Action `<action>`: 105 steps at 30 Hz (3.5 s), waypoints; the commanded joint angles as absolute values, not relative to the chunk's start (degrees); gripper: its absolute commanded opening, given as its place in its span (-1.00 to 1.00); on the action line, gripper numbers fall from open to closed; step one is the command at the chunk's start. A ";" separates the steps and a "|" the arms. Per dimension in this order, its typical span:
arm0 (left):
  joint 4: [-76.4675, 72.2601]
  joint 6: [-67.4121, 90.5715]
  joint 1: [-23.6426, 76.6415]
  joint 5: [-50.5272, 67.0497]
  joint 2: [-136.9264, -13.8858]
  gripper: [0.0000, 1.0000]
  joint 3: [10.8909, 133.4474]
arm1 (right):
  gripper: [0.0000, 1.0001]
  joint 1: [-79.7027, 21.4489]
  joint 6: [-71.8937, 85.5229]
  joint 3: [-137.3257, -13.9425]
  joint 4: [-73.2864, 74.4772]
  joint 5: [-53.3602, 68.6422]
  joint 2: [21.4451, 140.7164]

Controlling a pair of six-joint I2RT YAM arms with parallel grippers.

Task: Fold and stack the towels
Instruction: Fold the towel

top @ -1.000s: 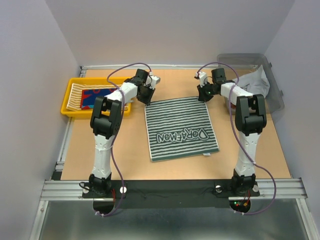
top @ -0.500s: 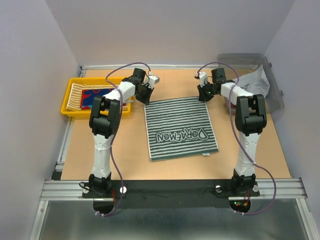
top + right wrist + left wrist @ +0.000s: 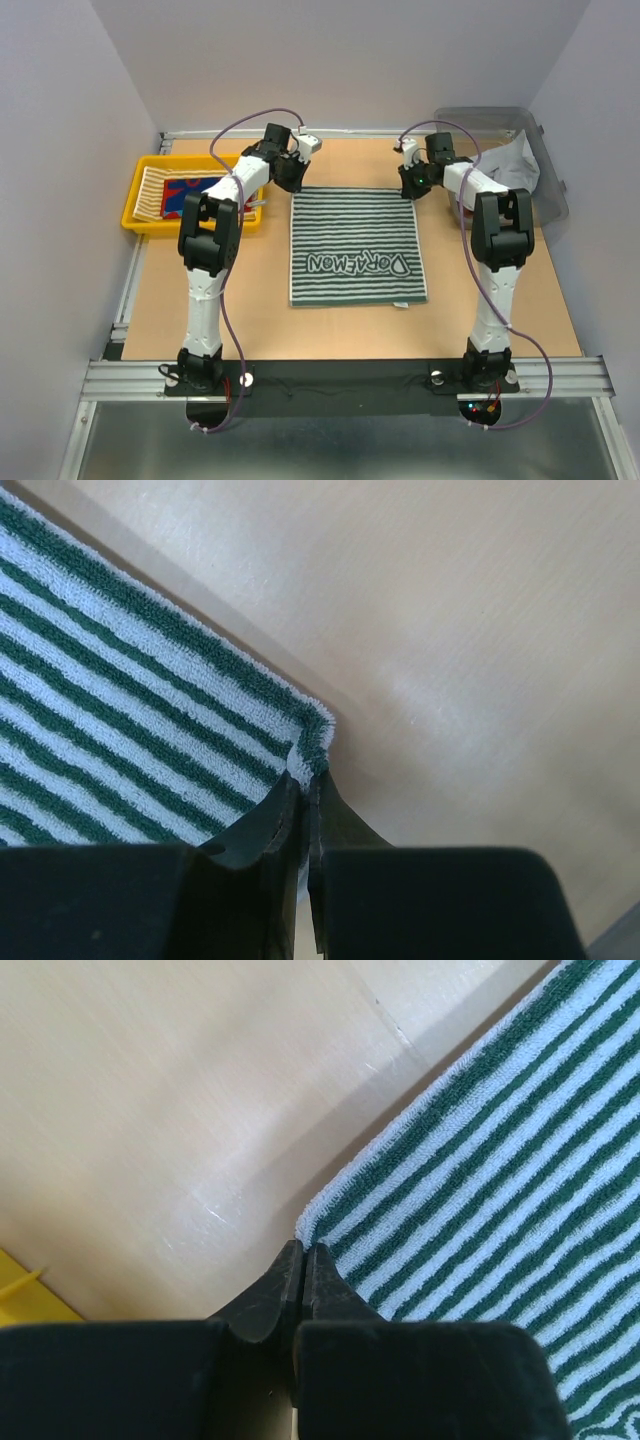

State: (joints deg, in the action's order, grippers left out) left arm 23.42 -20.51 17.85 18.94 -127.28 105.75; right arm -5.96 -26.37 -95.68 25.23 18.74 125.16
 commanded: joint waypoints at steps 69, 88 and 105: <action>13.01 15.29 18.98 11.78 -99.49 -1.00 60.29 | -0.99 -2.46 11.87 -56.25 12.22 11.95 99.67; 18.37 12.92 19.07 9.05 -87.98 -1.00 63.37 | -0.99 -2.55 12.13 -52.91 15.29 7.47 81.13; 12.22 13.36 19.69 11.16 -93.85 -1.00 57.48 | -0.99 -2.46 16.52 -47.37 16.08 5.18 84.19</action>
